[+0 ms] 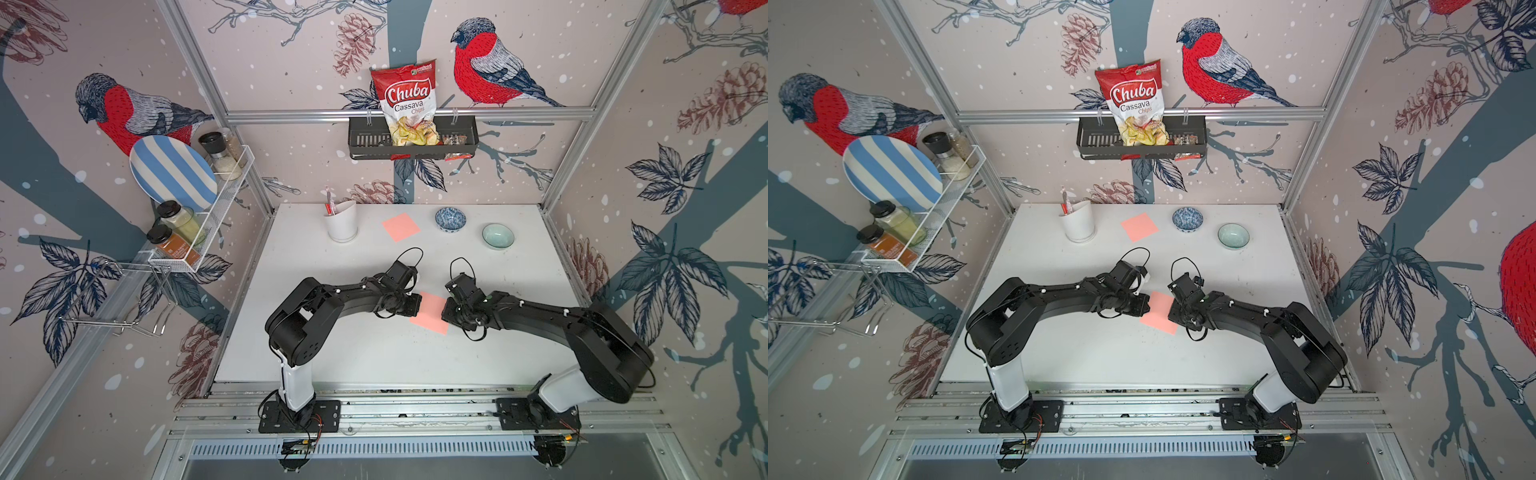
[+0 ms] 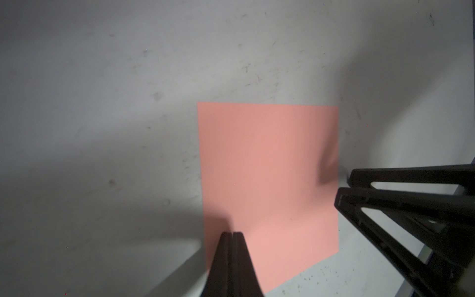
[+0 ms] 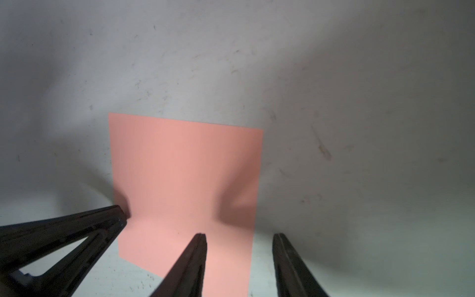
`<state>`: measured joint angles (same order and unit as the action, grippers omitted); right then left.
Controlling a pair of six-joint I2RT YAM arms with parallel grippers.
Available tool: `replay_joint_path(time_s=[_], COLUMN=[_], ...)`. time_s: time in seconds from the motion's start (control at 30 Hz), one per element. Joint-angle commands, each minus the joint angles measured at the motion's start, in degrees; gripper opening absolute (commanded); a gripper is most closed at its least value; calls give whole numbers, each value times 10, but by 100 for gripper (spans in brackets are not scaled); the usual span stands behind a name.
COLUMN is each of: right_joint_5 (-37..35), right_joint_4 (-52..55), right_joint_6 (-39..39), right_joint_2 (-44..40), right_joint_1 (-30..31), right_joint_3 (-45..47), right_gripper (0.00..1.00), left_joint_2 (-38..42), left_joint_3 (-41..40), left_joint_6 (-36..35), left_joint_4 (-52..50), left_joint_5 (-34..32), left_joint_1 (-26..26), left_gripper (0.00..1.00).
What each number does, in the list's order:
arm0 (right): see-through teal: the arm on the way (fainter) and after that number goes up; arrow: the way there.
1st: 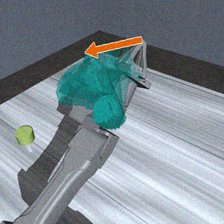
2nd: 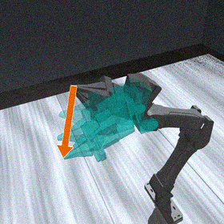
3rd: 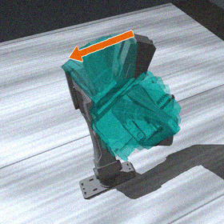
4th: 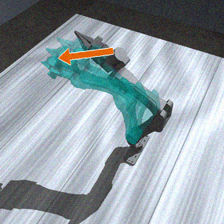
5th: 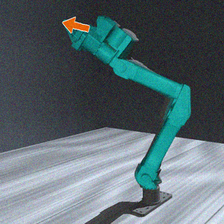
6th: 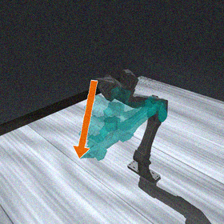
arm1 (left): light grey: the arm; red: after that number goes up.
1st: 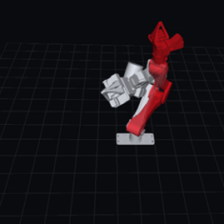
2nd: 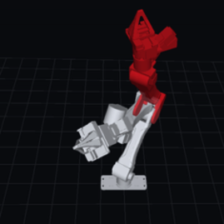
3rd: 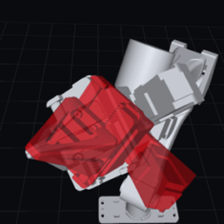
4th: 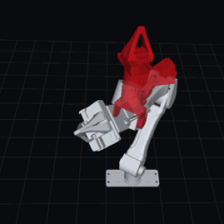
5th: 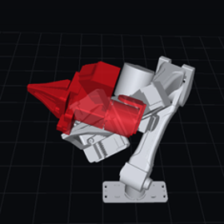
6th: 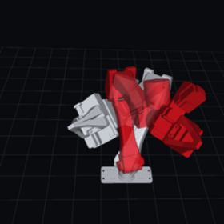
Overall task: Fold the square paper along the opposite sides
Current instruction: Pick up the paper from the center of the board.
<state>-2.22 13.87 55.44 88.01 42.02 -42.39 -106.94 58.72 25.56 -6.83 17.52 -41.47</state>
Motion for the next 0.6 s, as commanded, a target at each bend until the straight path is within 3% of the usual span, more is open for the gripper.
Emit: replay_joint_path(time_s=[0.0,0.57], right_joint_5=[0,18], right_joint_4=[1,-27], right_joint_6=[1,-7], right_joint_2=[17,68], right_joint_1=[3,13], right_joint_3=[-7,-11], right_gripper=[48,44], left_joint_2=[-6,-13], left_joint_3=[-11,-10], left_joint_6=[5,5], left_joint_4=[-99,-93], left_joint_5=[-35,-32], left_joint_1=[-4,-5], left_gripper=[0,0])
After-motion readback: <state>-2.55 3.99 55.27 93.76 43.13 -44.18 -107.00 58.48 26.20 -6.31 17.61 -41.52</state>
